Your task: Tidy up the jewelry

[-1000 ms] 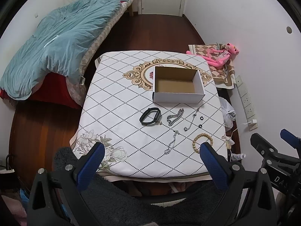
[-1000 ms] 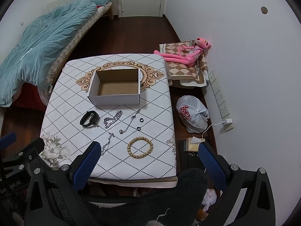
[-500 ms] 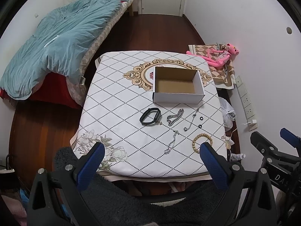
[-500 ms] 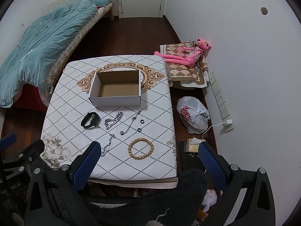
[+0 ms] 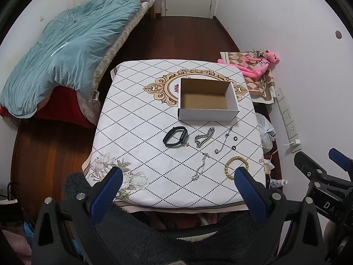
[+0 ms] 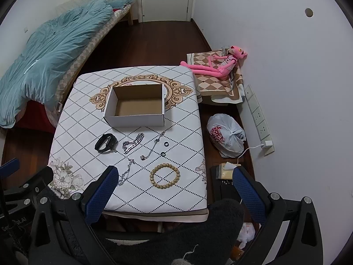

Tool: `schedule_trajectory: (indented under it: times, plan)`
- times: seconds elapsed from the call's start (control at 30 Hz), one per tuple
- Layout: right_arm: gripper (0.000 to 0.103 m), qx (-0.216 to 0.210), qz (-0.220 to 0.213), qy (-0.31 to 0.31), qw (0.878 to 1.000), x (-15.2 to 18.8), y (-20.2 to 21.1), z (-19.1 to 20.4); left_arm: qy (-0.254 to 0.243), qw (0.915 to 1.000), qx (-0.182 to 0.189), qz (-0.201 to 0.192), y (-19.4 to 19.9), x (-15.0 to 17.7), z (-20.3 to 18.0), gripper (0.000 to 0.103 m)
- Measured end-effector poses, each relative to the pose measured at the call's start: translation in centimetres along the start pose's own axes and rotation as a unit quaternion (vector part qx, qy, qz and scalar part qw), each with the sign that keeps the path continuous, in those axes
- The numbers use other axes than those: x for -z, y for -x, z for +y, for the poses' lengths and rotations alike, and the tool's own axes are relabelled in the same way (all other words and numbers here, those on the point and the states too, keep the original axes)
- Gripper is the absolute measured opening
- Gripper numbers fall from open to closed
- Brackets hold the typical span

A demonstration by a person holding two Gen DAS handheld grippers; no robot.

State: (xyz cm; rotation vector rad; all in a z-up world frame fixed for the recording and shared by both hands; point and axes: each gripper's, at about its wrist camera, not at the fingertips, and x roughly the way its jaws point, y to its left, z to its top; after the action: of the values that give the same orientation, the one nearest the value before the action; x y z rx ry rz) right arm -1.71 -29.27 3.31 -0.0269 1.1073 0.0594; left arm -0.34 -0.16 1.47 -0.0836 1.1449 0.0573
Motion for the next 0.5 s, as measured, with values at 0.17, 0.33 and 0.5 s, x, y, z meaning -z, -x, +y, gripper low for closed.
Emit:
schedule_trajectory:
  times: [0.17,0.33,0.5]
  plan:
    - [0.103,-0.002,0.001,-0.002,1.000,-0.20,-0.02,-0.15,0.000,1.0000,0.000,0.001,-0.04,-0.06,-0.06,0.103]
    - [0.103,-0.003,0.000,-0.004,1.000,-0.17,-0.01,-0.19,-0.001,1.0000,0.000,-0.001,-0.02,-0.10,-0.10,0.103]
    - [0.103,-0.002,-0.004,-0.006,1.000,-0.32,0.30,-0.29,-0.002,1.0000,0.001,-0.004,0.12,-0.37,-0.30,0.103]
